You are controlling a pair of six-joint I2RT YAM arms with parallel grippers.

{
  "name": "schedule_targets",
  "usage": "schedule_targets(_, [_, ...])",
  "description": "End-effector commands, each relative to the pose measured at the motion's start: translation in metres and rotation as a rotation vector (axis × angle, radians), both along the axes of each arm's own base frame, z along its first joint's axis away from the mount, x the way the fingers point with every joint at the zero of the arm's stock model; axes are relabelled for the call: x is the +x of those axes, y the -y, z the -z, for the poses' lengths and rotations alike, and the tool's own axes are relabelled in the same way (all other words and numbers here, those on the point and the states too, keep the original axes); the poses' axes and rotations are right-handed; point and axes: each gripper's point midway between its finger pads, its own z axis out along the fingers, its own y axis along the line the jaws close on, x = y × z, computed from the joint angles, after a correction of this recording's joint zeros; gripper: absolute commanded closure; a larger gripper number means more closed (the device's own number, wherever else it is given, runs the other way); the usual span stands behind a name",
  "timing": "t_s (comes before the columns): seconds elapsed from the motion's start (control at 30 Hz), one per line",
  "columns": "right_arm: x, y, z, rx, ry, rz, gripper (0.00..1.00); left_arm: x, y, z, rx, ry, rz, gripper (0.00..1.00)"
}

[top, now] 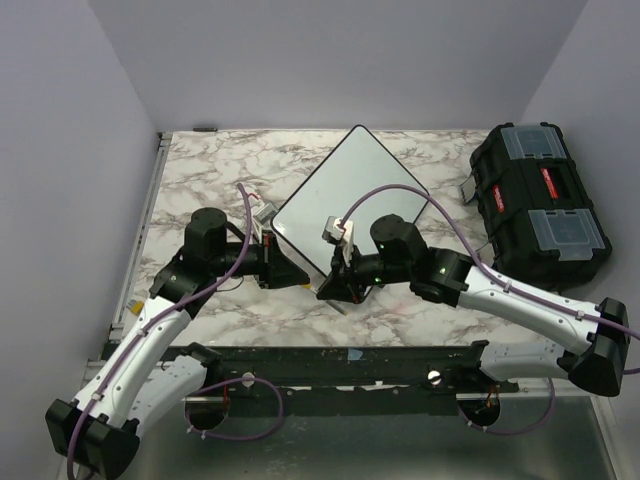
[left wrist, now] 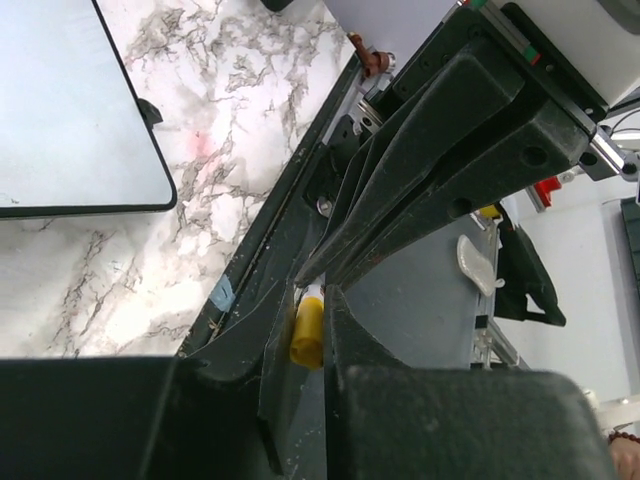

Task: Write a sentence on the whiteboard
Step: Pass from the right arm to the left

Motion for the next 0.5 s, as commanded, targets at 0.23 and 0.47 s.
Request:
schedule_targets(0.23, [0.049,0.016,-0.044,0.121,0.017,0.397,0.08,0.005,-0.008,-0.03,-0.059,0.13,-0.124,1.0])
schedule_targets(0.47, [0.052,0.043,-0.102,0.379,-0.067,0.578,0.0,0.009,-0.013,-0.068,-0.191,0.231,-0.219,1.0])
